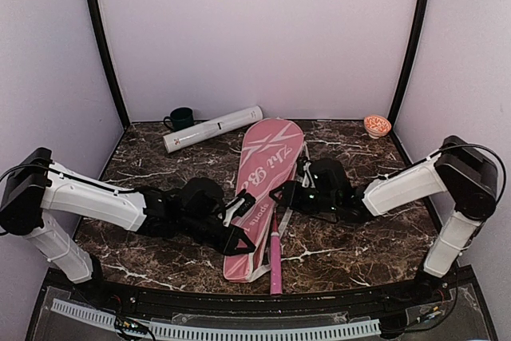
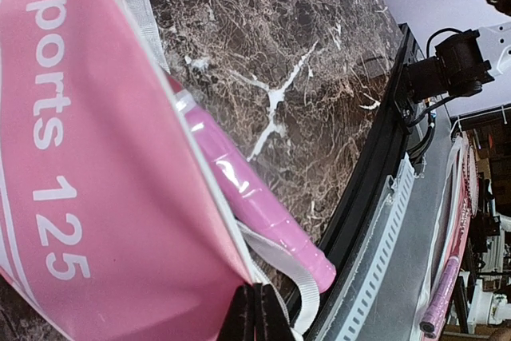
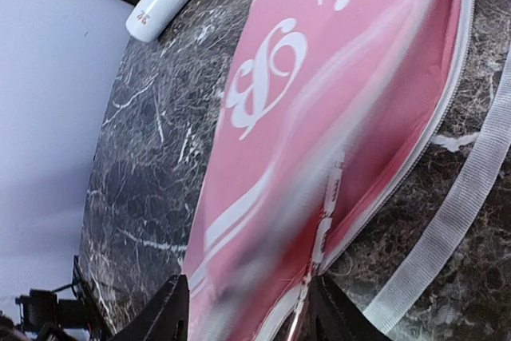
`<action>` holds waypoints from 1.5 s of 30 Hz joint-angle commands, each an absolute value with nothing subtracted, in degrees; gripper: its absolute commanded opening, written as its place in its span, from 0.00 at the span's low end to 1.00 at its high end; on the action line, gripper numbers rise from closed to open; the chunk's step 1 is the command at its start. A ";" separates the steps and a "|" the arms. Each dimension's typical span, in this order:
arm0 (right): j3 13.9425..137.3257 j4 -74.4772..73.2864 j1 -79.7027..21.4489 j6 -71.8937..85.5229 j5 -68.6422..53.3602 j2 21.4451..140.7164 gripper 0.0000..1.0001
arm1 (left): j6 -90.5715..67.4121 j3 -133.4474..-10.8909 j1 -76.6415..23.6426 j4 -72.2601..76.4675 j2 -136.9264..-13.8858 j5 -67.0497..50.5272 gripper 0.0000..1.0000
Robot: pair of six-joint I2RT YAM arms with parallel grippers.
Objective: Pack up the badminton gear
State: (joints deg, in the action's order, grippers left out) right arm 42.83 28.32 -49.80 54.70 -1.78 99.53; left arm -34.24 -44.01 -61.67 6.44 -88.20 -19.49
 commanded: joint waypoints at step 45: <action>29.80 15.26 -87.16 18.72 26.08 84.88 0.44 | -32.66 -46.32 -61.96 8.46 -91.00 -22.52 0.00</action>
